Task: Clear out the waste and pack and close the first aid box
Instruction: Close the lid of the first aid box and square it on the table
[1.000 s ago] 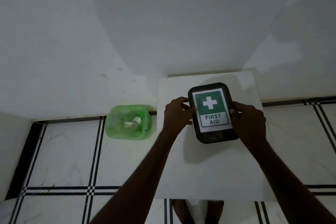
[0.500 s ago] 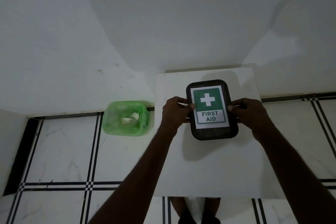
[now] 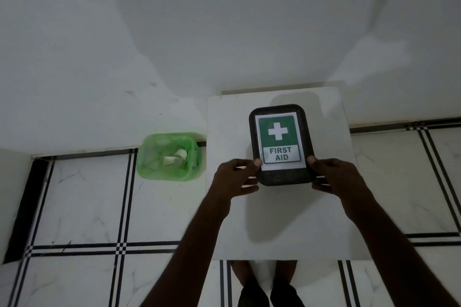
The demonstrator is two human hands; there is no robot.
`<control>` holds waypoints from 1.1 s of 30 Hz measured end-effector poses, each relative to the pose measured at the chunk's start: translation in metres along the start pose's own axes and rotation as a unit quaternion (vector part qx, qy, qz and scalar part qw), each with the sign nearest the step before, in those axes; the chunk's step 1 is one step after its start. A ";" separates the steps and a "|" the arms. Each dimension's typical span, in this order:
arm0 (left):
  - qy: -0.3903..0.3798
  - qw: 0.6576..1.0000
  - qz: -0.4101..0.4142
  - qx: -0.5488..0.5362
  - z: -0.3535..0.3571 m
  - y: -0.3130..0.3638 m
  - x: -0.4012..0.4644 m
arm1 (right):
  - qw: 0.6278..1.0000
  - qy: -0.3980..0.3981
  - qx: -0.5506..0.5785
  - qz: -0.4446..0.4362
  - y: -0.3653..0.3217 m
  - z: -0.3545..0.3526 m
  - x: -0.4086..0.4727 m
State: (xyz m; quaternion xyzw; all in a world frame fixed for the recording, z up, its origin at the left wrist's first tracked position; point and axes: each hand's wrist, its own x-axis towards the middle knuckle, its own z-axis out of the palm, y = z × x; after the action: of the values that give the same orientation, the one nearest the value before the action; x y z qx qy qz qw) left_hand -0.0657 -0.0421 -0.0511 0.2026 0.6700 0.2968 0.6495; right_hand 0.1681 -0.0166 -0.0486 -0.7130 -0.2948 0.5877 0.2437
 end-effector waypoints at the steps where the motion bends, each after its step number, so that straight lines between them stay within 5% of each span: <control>1: -0.017 1.000 -0.007 -0.019 0.000 -0.008 -0.004 | 0.999 -0.014 0.024 0.016 0.006 -0.002 -0.005; 5: -0.001 0.996 -0.002 -0.087 0.007 -0.021 -0.005 | 0.991 -0.033 0.127 0.035 0.015 -0.001 -0.013; 13: 0.032 0.991 0.008 -0.127 0.016 -0.025 -0.007 | 0.995 0.006 0.100 0.017 0.015 0.006 -0.006; 18: -0.029 0.998 -0.026 -0.044 0.005 -0.004 0.005 | 0.996 -0.081 -0.028 0.023 0.004 -0.010 0.007; 21: -0.013 0.999 0.020 0.035 -0.001 0.019 0.025 | 0.984 -0.126 -0.125 0.002 -0.020 -0.015 0.025; 25: 0.011 0.996 0.081 0.041 0.011 0.051 0.048 | 0.987 -0.070 -0.098 -0.105 -0.058 0.000 0.054; 33: 0.047 0.996 0.081 0.009 0.019 0.054 0.068 | 0.992 -0.060 -0.042 -0.107 -0.068 0.012 0.084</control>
State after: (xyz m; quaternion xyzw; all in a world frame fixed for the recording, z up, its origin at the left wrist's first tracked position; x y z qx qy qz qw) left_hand -0.0577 0.0450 -0.0657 0.2483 0.6839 0.3516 0.5891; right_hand 0.1589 0.0914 -0.0619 -0.6504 -0.4082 0.5867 0.2572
